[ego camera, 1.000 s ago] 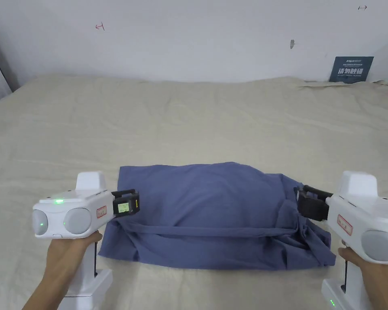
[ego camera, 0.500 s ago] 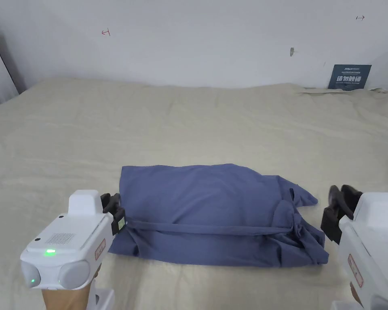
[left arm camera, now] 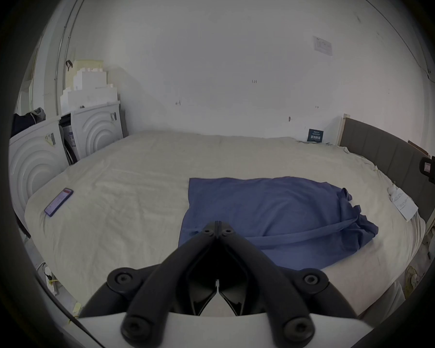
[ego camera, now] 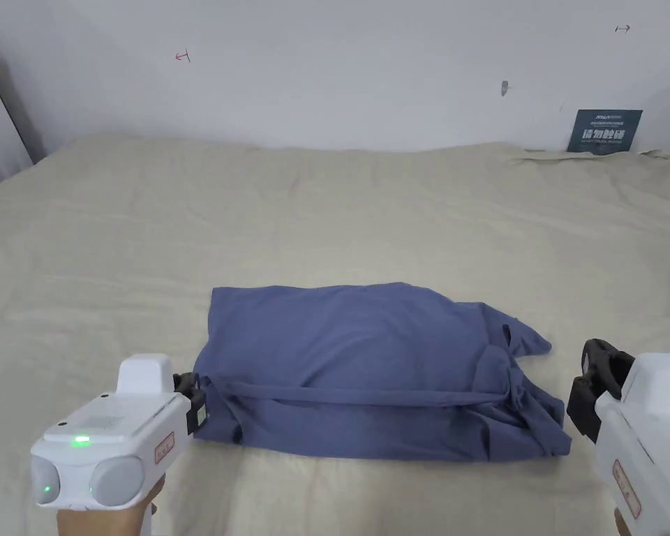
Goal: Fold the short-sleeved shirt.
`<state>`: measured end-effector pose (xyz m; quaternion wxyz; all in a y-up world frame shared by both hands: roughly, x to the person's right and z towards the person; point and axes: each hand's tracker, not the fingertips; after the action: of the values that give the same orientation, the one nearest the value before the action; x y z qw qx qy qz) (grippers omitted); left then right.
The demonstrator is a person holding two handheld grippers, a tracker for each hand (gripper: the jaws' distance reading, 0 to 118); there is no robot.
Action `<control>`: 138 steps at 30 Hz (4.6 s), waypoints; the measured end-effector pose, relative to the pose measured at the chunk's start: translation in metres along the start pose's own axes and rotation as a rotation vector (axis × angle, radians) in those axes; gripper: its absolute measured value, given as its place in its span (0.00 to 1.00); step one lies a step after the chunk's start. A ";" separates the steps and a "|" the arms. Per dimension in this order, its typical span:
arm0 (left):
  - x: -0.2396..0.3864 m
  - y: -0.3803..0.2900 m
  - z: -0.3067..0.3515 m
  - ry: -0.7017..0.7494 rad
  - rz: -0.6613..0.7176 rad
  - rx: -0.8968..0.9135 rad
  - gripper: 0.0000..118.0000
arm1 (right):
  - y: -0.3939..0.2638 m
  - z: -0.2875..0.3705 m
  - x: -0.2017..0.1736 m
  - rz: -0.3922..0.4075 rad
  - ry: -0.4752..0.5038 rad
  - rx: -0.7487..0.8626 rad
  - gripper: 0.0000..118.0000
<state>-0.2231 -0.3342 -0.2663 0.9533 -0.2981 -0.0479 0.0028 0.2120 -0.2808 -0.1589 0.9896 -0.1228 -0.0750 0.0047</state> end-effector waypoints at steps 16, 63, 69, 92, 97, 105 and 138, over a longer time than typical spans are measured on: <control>-0.044 -0.001 -0.114 -0.017 0.058 -0.446 0.64 | -0.013 -0.022 -0.001 -0.010 0.011 -0.076 0.00; -0.060 -0.003 -0.093 -0.077 0.064 -0.381 0.02 | -0.094 -0.122 0.052 -0.236 0.007 -0.571 0.05; -0.072 -0.011 -0.076 -0.084 0.106 -0.380 0.02 | -0.083 -0.080 0.080 -0.268 0.002 -0.513 0.05; -0.066 -0.086 -0.039 -0.043 0.021 -0.472 0.02 | -0.164 -0.013 0.091 -0.304 -0.037 -0.663 0.05; -0.061 -0.084 -0.037 -0.050 0.040 -0.494 0.02 | -0.166 -0.018 0.087 -0.280 -0.051 -0.690 0.05; -0.054 -0.065 -0.028 0.011 -0.023 -0.467 0.65 | -0.124 -0.010 0.082 -0.242 -0.065 -0.584 0.35; 0.019 0.073 -0.021 -0.026 -0.028 0.280 0.00 | 0.043 -0.041 -0.025 -0.006 -0.008 0.079 0.00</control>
<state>-0.2001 -0.2856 -0.3226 0.9849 -0.1612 -0.0636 0.0002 0.1939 -0.2500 -0.2123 0.9934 -0.0834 -0.0790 0.0049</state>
